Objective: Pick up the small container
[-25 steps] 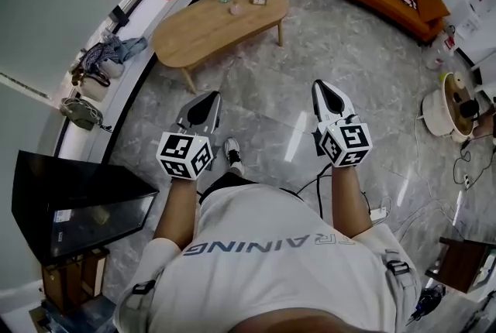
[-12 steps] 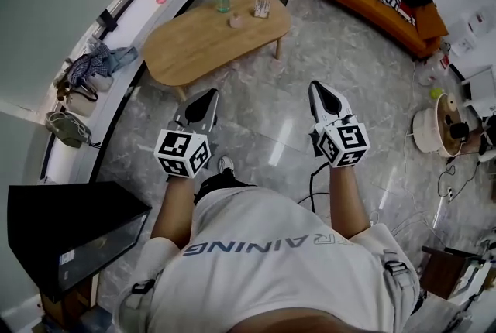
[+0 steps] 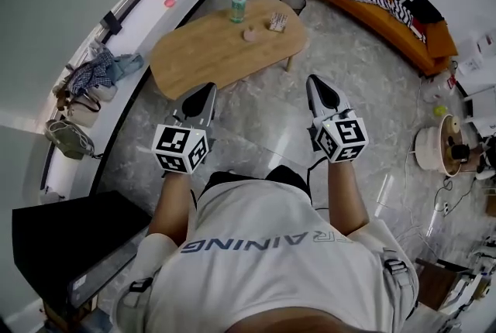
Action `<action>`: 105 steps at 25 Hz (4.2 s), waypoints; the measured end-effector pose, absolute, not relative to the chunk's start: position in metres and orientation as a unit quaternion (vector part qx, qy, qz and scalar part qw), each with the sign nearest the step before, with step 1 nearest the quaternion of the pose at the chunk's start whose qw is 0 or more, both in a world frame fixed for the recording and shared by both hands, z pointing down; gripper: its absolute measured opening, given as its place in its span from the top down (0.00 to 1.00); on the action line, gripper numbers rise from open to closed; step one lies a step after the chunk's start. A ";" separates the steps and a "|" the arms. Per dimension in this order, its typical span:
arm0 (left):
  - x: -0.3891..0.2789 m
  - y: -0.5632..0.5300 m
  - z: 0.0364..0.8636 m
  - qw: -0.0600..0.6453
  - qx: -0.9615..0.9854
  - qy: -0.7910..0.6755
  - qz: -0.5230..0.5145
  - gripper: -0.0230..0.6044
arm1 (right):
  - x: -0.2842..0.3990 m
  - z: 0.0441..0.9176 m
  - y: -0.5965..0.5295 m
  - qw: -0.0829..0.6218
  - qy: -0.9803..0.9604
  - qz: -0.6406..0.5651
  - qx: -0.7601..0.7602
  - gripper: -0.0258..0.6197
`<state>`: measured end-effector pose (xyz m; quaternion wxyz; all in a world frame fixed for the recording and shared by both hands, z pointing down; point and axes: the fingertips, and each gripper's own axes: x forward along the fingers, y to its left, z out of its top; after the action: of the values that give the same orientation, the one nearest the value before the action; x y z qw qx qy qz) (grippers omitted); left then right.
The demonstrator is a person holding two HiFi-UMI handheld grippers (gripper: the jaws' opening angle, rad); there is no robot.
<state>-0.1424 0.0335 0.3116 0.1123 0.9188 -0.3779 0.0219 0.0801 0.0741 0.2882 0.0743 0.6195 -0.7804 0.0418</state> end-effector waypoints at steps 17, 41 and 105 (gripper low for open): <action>-0.054 -0.138 0.329 0.115 0.889 -0.437 0.071 0.97 | 0.168 0.319 -0.136 0.056 -0.824 0.072 0.560 0.94; 0.010 -0.310 0.341 0.139 0.883 -0.441 0.087 0.97 | 0.221 0.335 -0.304 0.071 -0.834 0.093 0.540 0.89; -0.030 -0.377 0.679 0.292 0.805 -0.489 0.165 0.97 | 0.124 0.917 -0.480 0.311 -0.812 0.226 0.439 0.19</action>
<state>-0.0304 -0.3773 0.6791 0.2924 0.8049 -0.4894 0.1647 0.1243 -0.4798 0.9173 0.3114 0.4392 -0.8117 0.2263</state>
